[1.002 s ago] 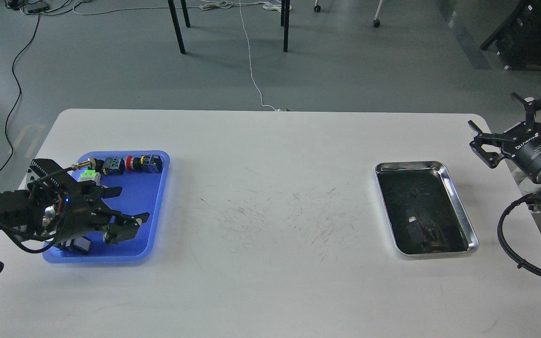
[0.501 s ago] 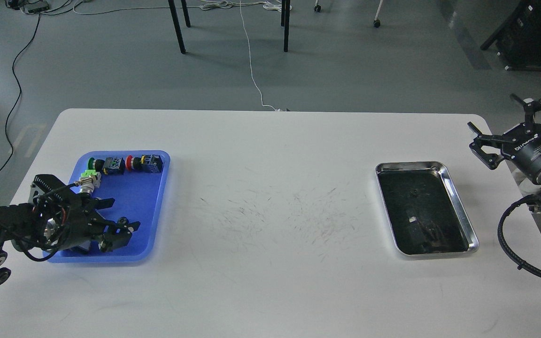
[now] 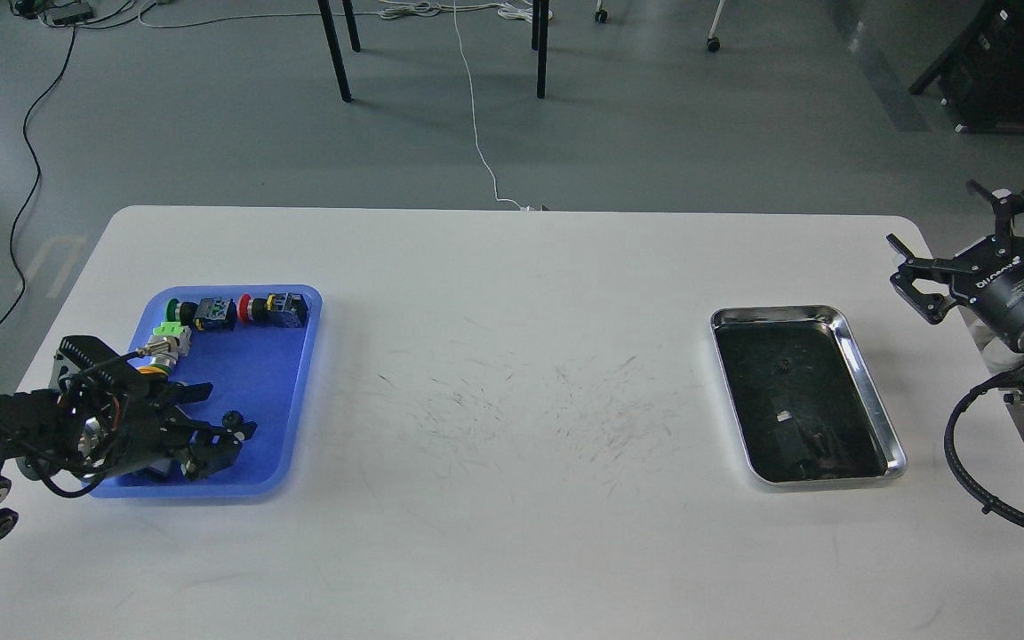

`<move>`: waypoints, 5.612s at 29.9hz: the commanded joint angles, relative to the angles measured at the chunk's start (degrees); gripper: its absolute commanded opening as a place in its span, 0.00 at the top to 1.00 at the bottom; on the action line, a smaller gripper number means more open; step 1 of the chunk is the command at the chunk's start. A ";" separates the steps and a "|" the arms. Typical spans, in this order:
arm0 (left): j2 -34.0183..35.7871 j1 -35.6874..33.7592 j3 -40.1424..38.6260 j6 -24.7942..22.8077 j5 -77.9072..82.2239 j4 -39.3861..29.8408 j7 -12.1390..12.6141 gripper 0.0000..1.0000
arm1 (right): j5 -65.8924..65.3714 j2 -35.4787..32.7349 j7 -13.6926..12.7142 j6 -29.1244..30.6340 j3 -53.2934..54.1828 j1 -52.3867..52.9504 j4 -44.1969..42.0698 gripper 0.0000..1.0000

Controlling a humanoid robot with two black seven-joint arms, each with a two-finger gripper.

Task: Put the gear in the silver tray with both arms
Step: 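Reach the left gripper into the blue tray and grasp another black gear, then lift the gear and carry it toward the silver tray, then open the left gripper to release the gear onto the table, then raise and withdraw the left arm back beside the blue tray, then reach the right gripper down and grasp the black gear on the table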

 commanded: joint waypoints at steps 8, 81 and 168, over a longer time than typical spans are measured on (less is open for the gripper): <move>-0.63 -0.17 2.54 0.00 0.08 1.37 0.01 0.43 | -0.09 -0.08 0.00 0.00 -0.08 -0.19 0.00 0.08; -51.34 -12.04 2.54 -4.31 -4.22 5.59 17.94 0.90 | -1.93 -1.48 0.00 0.00 0.27 -0.19 -0.88 0.08; -15.93 21.01 -58.62 -4.74 -96.06 -4.18 16.97 0.03 | -26.89 -1.76 -3.25 0.00 -47.86 54.72 28.02 0.06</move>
